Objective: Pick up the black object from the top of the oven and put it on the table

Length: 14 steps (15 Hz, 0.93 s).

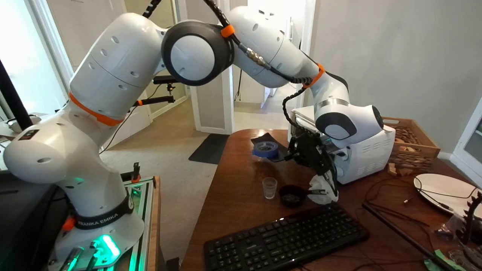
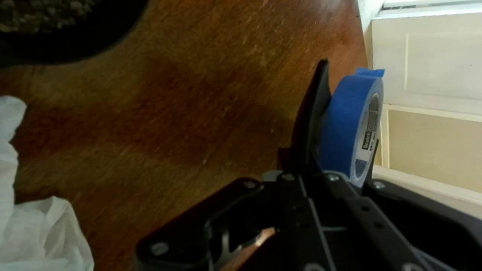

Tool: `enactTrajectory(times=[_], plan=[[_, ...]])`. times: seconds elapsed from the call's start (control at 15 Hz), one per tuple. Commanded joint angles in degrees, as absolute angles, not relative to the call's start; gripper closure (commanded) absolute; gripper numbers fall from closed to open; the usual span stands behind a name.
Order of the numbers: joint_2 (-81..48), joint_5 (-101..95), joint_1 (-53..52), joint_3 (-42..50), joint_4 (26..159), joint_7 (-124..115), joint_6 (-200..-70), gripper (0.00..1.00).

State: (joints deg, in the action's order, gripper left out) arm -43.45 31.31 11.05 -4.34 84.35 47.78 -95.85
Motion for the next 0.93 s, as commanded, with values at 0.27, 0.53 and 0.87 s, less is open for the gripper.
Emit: enactTrajectory(times=[0.27,0.53,0.87], plan=[[-47.4,31.3,11.4,-6.4,80.7,41.4,-94.5,0.98],[-47.0,32.4,11.2,-6.4,82.5,37.8,-97.0,0.98],[-44.5,30.9,10.0,-5.1,86.5,29.5,-102.7,0.98]])
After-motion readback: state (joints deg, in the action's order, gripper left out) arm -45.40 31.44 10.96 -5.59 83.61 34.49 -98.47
